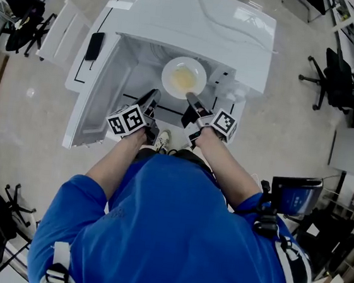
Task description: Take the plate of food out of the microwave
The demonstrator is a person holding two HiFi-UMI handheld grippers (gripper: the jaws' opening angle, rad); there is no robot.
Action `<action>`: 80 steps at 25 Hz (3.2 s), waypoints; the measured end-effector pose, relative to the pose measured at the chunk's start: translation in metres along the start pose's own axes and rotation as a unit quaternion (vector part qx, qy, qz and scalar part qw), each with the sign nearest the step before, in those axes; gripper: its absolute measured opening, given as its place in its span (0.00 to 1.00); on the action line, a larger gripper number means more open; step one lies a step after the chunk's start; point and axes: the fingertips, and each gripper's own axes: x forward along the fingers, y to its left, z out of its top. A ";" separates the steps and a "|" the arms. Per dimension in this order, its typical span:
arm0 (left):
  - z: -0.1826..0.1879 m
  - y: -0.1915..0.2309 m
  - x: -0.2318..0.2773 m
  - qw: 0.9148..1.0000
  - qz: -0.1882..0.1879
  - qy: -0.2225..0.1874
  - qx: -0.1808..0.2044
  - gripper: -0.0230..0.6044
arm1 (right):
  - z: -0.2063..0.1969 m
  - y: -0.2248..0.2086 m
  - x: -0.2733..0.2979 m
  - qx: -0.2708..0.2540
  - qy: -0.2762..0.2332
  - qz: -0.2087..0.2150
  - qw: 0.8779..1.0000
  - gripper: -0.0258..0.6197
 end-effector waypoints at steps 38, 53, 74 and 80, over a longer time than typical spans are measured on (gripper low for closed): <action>-0.069 -0.029 -0.179 0.995 -0.095 0.028 0.011 0.05 | -0.133 0.025 -0.185 -0.036 -0.092 0.017 0.995 0.07; -0.053 -0.048 -0.186 0.995 -0.094 -0.014 0.013 0.05 | -0.119 0.034 -0.196 -0.043 -0.085 0.042 0.995 0.07; -0.058 -0.044 -0.186 0.996 -0.088 -0.015 0.017 0.05 | -0.123 0.037 -0.192 -0.039 -0.078 0.054 0.995 0.07; -0.061 -0.041 -0.186 0.996 -0.086 -0.014 0.017 0.05 | -0.124 0.035 -0.192 -0.041 -0.075 0.053 0.995 0.07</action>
